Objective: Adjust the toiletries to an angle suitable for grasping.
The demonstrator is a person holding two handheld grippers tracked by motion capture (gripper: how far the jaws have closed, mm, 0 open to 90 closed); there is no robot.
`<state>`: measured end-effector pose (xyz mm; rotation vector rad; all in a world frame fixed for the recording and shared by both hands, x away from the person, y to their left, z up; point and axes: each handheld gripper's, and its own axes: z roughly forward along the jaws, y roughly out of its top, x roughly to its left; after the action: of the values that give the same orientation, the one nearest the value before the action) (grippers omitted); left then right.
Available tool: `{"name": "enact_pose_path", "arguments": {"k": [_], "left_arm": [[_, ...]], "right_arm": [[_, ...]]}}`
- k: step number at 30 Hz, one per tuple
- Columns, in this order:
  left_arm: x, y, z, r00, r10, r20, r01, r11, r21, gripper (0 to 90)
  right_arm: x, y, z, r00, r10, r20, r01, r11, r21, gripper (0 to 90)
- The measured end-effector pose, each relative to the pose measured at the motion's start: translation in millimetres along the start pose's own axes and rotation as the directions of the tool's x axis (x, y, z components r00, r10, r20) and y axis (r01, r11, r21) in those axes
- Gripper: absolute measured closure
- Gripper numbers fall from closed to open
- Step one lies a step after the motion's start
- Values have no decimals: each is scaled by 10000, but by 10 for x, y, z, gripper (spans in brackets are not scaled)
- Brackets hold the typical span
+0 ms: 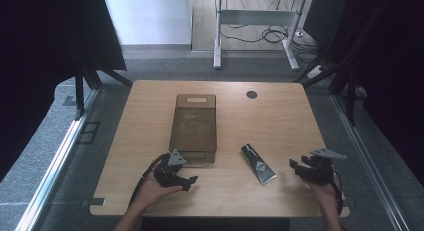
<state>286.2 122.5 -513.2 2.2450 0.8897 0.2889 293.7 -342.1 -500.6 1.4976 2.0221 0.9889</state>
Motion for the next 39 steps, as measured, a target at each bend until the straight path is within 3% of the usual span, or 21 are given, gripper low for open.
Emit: {"name": "enact_pose_path", "arguments": {"k": [8, 15, 23, 24, 27, 36, 39], "left_arm": [[-36, 0, 46, 9999, 88, 51, -89, 9997, 248, 160], [-41, -1, 55, 9999, 155, 52, -157, 9993, 343, 161], [-49, -5, 81, 9998, 175, 93, -180, 9987, 479, 162], [-57, -5, 90, 9998, 185, 110, -191, 9983, 553, 162], [-68, -9, 108, 9997, 215, 129, -223, 9978, 626, 162], [-68, -17, 133, 9996, 249, 133, -259, 9967, 763, 163], [-67, -21, 138, 9996, 258, 116, -267, 9966, 782, 163]], "right_arm": [[236, 86, -12, 9924, -665, -1038, 689, 9974, 192, 630], [464, 129, 32, 9726, -1291, -1936, 1390, 9896, 382, 734], [616, 133, 92, 9562, -1572, -2468, 1770, 9824, 598, 818], [687, 139, 107, 9434, -1548, -2932, 1795, 9820, 590, 843], [801, 137, 149, 9278, -1607, -3367, 1955, 9781, 718, 860], [1009, 59, 343, 9016, -1884, -3894, 2547, 9588, 1259, 871], [1019, 24, 405, 9019, -1903, -3877, 2668, 9514, 1536, 870]]}}
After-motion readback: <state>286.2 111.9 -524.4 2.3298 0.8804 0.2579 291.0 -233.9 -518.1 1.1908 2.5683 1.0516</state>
